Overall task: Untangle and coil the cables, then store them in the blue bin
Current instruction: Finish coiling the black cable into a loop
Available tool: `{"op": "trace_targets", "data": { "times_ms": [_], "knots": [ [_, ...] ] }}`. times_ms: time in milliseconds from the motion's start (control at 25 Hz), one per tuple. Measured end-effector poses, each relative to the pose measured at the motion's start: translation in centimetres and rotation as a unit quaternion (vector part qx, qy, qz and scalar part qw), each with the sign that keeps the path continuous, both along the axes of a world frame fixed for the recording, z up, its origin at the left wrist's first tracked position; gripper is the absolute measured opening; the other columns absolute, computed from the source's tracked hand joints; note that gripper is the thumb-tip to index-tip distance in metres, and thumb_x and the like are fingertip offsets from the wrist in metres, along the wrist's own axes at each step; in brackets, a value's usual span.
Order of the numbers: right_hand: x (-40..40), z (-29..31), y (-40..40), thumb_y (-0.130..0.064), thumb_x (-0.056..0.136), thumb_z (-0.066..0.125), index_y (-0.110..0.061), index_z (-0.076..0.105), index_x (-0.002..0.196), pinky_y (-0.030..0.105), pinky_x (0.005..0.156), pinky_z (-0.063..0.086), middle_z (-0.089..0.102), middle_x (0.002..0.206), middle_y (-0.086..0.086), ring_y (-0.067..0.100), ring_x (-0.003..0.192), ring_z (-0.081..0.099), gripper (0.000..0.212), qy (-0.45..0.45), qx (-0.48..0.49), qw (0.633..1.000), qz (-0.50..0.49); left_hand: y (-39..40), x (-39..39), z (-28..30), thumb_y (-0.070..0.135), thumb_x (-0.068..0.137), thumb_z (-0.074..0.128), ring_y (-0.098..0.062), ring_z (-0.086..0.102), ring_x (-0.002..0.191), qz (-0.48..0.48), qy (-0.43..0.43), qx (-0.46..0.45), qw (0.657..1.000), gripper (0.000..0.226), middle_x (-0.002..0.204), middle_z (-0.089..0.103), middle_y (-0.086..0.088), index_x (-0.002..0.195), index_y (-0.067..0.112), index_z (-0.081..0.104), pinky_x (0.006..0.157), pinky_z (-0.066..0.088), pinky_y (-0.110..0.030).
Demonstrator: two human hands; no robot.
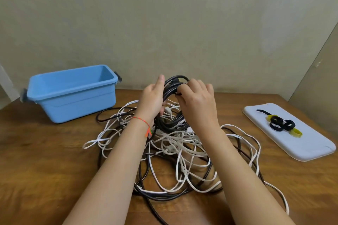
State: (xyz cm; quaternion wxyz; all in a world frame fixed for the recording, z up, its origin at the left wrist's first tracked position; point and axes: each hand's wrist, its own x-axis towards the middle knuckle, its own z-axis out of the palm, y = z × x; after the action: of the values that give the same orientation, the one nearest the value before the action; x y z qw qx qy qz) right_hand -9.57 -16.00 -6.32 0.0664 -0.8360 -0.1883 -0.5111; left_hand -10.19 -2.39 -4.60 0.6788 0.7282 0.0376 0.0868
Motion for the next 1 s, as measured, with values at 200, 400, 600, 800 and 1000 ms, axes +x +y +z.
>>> {"op": "trace_targets", "data": {
  "times_ms": [200,400,600,800,1000],
  "knots": [
    [0.4,-0.3,0.2,-0.003,0.074,0.076,-0.014,0.06,0.076,0.034,0.065,0.03,0.05,0.075,0.003,0.026,0.067,0.047,0.019,-0.014,-0.013,1.0,0.013,0.5,0.1,-0.1,0.052,0.099,0.047,-0.018,0.039,0.039,-0.011,0.024,-0.035,0.999,0.049,0.06,0.049,-0.009,0.081,0.008,0.056,0.042,0.034,-0.023],
    [-0.2,0.2,0.3,0.002,0.071,0.073,-0.015,0.053,0.069,0.033,0.062,0.025,0.047,0.063,0.0,0.023,0.057,0.042,0.026,-0.003,-0.019,1.0,-0.001,0.6,0.0,-0.2,0.045,0.096,0.059,-0.018,0.055,0.056,0.004,0.003,-0.061,0.998,0.046,0.069,0.056,-0.011,0.091,0.0,0.068,0.051,0.046,-0.026],
    [-1.4,1.1,0.7,0.008,0.066,0.065,-0.018,0.044,0.064,0.033,0.06,0.019,0.045,0.051,-0.003,0.022,0.047,0.037,0.033,0.02,-0.002,1.0,0.011,0.1,0.2,-0.5,0.036,0.089,0.072,-0.021,0.071,0.091,0.007,-0.035,-0.113,0.993,0.034,0.098,0.076,-0.009,0.107,0.008,0.072,0.082,0.058,-0.033],
    [-1.4,1.6,0.1,0.004,0.069,0.071,-0.018,0.045,0.067,0.033,0.059,0.022,0.052,0.056,-0.004,0.025,0.051,0.047,0.035,0.063,-0.002,0.997,0.036,0.2,-0.4,0.2,0.013,0.092,0.068,-0.019,0.072,0.089,-0.043,-0.03,-0.181,0.982,0.013,0.097,0.076,-0.01,0.103,0.01,0.074,0.084,0.058,-0.029],
    [-1.5,2.6,-0.9,-0.008,0.074,0.077,-0.009,0.061,0.076,0.034,0.062,0.035,0.055,0.081,0.006,0.03,0.075,0.052,0.017,0.099,-0.008,0.992,0.084,0.4,-0.6,0.9,0.006,0.093,0.065,-0.015,0.07,0.079,-0.039,-0.024,-0.177,0.983,0.018,0.094,0.074,-0.009,0.11,0.007,0.069,0.066,0.057,-0.021]
  ]
}}
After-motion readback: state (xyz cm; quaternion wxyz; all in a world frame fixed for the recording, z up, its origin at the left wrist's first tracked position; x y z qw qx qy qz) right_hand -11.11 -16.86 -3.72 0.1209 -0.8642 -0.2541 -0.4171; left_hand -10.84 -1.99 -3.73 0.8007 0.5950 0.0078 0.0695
